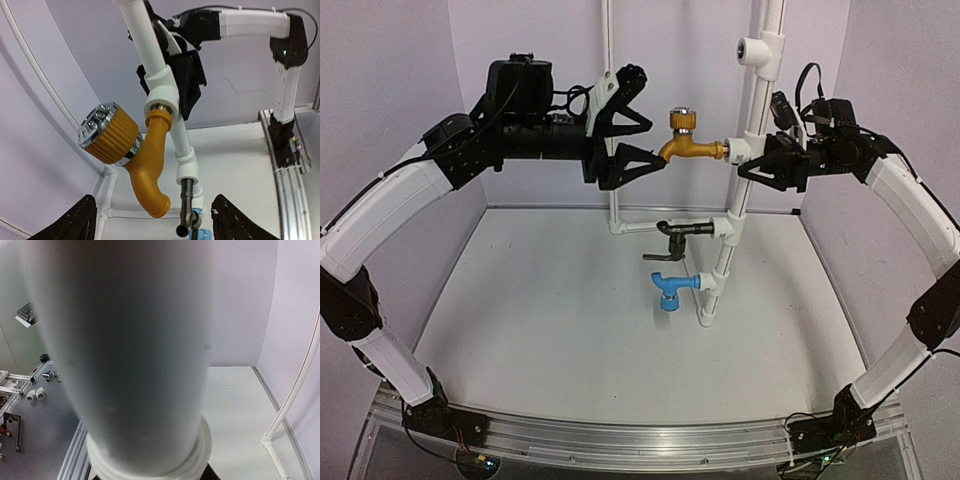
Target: Install the water faucets
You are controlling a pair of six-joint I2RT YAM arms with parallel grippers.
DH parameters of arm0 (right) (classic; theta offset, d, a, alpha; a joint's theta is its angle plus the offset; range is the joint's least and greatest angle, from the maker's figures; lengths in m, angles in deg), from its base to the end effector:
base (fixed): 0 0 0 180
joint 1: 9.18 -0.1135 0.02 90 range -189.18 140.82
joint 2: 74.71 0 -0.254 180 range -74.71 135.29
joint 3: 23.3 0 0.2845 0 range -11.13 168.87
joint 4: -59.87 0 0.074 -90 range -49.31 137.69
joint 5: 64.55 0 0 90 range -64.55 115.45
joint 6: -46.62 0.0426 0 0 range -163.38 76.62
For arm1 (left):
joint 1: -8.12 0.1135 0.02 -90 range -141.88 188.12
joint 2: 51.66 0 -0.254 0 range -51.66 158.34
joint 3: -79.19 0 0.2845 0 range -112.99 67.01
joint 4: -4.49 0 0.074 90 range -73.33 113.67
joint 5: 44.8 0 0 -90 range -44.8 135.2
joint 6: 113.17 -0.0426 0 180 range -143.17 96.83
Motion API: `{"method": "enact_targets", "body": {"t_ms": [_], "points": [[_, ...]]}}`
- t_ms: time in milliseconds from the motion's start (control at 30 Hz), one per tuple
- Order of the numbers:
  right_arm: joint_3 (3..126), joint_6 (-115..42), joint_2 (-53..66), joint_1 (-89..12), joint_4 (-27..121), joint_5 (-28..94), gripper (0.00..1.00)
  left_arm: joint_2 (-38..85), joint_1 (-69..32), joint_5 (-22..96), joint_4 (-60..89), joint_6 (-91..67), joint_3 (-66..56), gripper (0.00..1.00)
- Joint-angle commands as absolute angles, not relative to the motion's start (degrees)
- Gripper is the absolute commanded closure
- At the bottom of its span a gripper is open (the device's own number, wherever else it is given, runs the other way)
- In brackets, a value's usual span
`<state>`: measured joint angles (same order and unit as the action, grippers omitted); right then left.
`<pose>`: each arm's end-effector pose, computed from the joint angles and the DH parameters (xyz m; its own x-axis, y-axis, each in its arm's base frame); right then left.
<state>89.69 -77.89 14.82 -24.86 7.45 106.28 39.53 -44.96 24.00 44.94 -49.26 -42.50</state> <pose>0.3252 0.1350 0.4416 0.1114 -0.0625 -0.9918 -0.9849 -0.1401 -0.1018 0.2174 -0.3150 0.4922 0.3287 0.2451 -0.9121 0.9072 0.1865 0.3770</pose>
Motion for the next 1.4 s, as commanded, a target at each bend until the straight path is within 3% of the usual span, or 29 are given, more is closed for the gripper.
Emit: {"method": "enact_targets", "body": {"t_ms": [0,100,233,333,533,833,1367], "points": [[89.94,-70.41,15.67,-24.18,2.33,103.09,0.55,42.61,-45.05,18.58,48.22,-37.38,-49.82,0.21],[91.41,-68.78,15.39,-24.28,2.34,102.77,0.42,45.88,-44.86,16.77,50.88,-35.36,-55.38,0.21],[93.92,-65.28,14.98,-24.18,2.34,101.84,0.14,48.02,-43.85,14.35,51.04,-31.87,-57.54,0.2],[95.03,-63.54,13.8,-24.09,2.48,101.93,0.07,48.29,-43.32,13.21,49.99,-30.25,-57.53,0.18],[98.7,-58.93,13.28,-24.02,3.94,102.49,0.04,49.56,-43.29,13.29,49.46,-29.82,-58.16,0.17],[101.81,-44.35,13.4,-24.05,16.08,103.0,0.17,53.18,-43.29,12.86,47.79,-31.58,-62.97,0.23],[100.29,-31.99,12.65,-25.83,26.22,100.95,0.6,53.92,-46.53,12.13,43.56,-40.45,-63.82,0.37]]}}
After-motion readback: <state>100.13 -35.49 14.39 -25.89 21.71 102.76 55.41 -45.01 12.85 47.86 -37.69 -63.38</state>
